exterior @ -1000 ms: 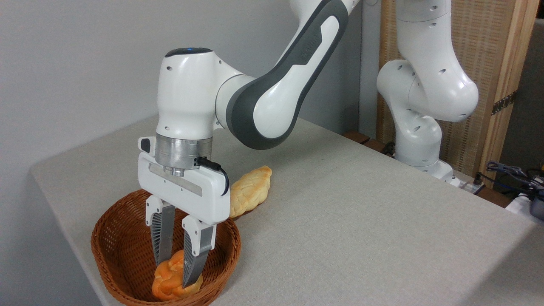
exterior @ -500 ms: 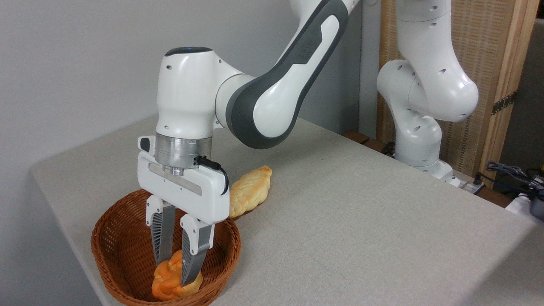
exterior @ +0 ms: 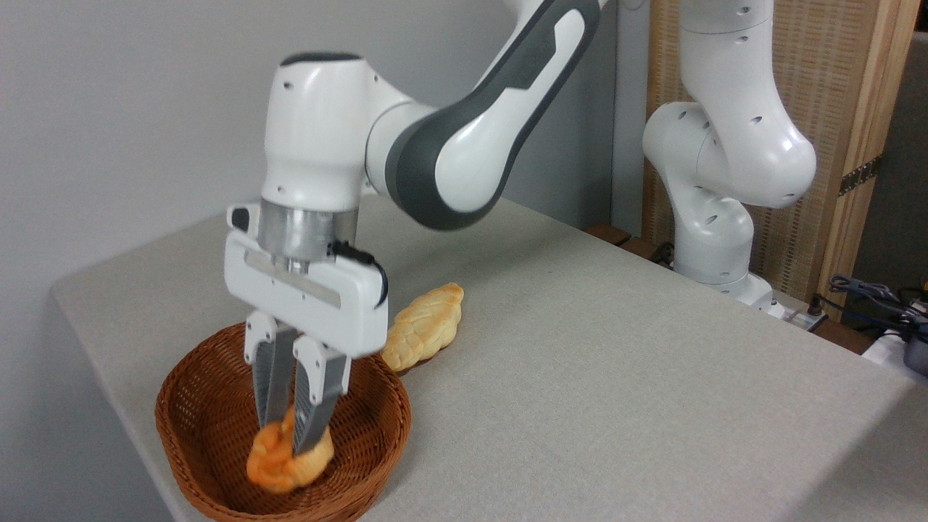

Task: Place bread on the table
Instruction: 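Lift the orange roll out of the basket and carry it beside the yellow loaf, then lower the roll onto the table, open the gripper and raise it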

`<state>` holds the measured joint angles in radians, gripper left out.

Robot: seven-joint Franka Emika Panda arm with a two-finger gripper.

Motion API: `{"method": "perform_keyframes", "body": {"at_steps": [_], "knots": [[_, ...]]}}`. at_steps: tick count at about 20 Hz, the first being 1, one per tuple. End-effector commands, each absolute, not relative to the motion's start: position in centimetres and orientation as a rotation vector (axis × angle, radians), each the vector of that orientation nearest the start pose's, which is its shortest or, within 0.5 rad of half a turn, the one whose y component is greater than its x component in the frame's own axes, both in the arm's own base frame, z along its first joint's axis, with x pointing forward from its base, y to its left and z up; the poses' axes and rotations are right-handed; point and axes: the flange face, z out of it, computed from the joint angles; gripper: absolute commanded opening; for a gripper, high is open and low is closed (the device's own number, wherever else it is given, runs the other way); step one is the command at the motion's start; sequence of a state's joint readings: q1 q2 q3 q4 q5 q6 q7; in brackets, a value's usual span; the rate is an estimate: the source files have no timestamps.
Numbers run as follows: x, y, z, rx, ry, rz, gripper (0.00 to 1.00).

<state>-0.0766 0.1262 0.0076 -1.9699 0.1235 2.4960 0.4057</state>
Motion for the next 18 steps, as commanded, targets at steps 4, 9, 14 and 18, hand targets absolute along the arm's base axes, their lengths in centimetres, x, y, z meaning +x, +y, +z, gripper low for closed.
{"method": "perform_keyframes", "body": {"at_steps": [4, 9, 14, 18], "knots": [[55.9, -6.3, 55.2, -2.914, 0.903, -0.510, 0.39], [49.4, -5.5, 57.1, -2.827, 1.321, -0.172, 0.40], [47.6, -3.2, 52.7, -2.766, 1.440, 0.023, 0.61], [47.5, -2.0, 49.5, -2.714, 1.431, 0.066, 0.83]]}}
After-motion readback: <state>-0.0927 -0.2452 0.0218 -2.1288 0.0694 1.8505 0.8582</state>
